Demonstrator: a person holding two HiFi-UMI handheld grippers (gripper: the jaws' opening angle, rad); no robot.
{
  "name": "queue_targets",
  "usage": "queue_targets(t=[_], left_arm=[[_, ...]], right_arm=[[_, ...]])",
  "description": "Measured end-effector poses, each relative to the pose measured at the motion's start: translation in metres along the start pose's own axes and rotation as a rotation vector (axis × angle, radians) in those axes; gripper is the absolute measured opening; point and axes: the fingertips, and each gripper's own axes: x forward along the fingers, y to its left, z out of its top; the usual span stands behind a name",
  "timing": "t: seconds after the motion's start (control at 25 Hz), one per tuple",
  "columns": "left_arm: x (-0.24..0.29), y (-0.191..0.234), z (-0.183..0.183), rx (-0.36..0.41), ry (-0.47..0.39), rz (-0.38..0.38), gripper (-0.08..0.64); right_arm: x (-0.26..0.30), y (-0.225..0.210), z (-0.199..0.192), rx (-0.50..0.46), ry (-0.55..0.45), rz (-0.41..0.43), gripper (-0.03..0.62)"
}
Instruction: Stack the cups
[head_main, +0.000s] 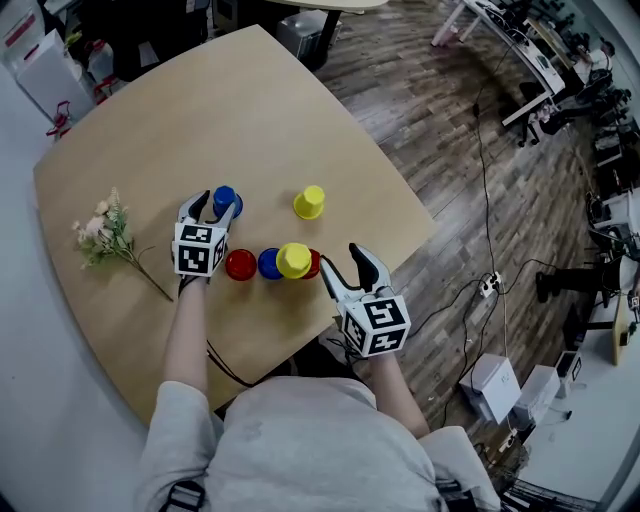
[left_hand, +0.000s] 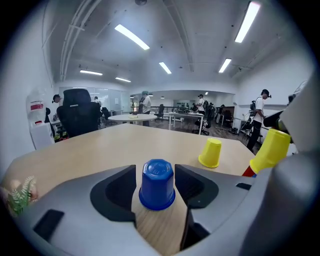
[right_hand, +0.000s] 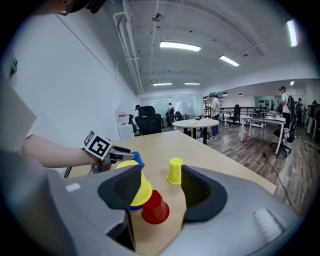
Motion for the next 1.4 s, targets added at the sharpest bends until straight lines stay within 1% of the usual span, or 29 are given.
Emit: queue_targets(t=[0.16, 0.28, 0.36, 0.48, 0.6, 0.76, 0.88, 1.12, 1.4], left_arm=[[0.012, 0.001, -0.011, -0.018, 0.033, 0.003, 0.227], [0.011, 0.002, -0.009, -0.003, 0.029, 0.015, 0.218], [0.003, 0.001, -0.002, 0.008, 0.005, 0.019, 0.216], [-0.016, -0.001, 0.015, 0.011, -0.052, 0.011, 0.215], [-0.040, -0.008, 0.031, 0.048, -0.100, -0.004, 0.215], [-0.072, -0.028, 0.044, 0.085, -0.133, -0.040, 0.213], [-0.092, -0.050, 0.045, 0.097, -0.140, -0.083, 0.213], [-0.111, -0.086, 0.033, 0.078, -0.128, -0.176, 0.213], [-0.115, -0.115, 0.016, 0.124, -0.075, -0.229, 0.215]], right_arm=[[0.000, -0.008, -0.001, 0.007, 0.006, -0.011, 0.252], [0.003, -0.012, -0.001, 0.010, 0.009, -0.012, 0.252], [0.006, -0.013, -0.001, 0.010, 0.008, -0.009, 0.252], [0.013, -0.013, 0.002, 0.010, 0.000, -0.001, 0.252], [0.019, -0.011, 0.006, 0.005, -0.006, 0.009, 0.252], [0.025, -0.007, 0.011, 0.002, -0.010, 0.030, 0.252], [0.029, -0.002, 0.016, -0.002, -0.018, 0.051, 0.252], [0.034, 0.001, 0.019, 0.004, -0.031, 0.061, 0.252], [0.031, 0.003, 0.020, 0.019, -0.038, 0.061, 0.252]])
